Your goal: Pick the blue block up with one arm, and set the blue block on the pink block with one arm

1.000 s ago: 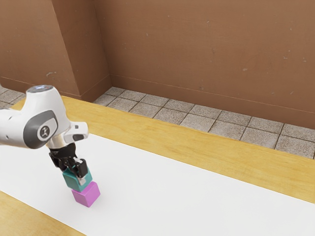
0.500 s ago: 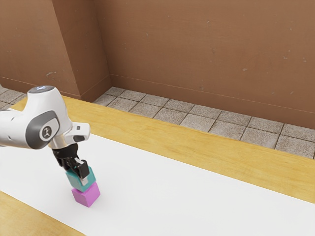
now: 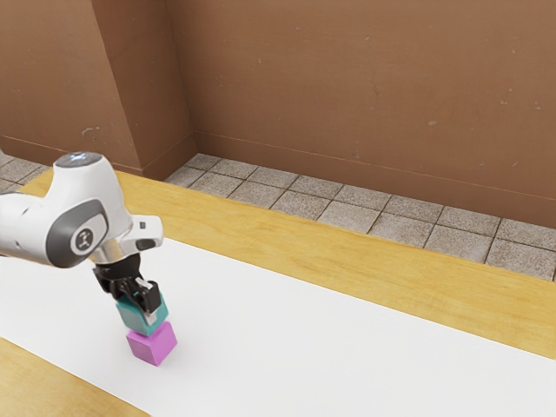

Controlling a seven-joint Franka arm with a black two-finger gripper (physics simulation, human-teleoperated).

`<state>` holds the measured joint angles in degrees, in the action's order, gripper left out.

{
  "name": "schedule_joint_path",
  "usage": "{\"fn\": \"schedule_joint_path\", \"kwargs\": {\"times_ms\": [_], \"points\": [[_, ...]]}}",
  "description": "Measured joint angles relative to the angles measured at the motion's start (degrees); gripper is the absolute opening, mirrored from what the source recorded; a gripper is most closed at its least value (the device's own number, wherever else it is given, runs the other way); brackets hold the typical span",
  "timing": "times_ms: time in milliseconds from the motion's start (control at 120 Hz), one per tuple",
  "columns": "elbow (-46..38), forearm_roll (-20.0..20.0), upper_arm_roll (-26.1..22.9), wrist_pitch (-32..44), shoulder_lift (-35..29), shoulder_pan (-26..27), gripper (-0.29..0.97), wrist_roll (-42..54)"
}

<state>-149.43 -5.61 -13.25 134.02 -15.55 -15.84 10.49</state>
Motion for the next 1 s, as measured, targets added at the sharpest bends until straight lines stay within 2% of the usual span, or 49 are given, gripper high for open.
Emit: {"fn": "schedule_joint_path", "kwargs": {"times_ms": [250, 600, 1000], "points": [[-2.52, 0.57, -0.13, 0.24, -2.32, -0.01, 0.36, -4.54], [-1.31, 0.82, -0.19, 1.55, -0.13, 0.22, 0.36, -8.3], [-1.78, 0.26, 0.02, 2.06, -0.5, 0.46, 0.36, -4.9]]}}
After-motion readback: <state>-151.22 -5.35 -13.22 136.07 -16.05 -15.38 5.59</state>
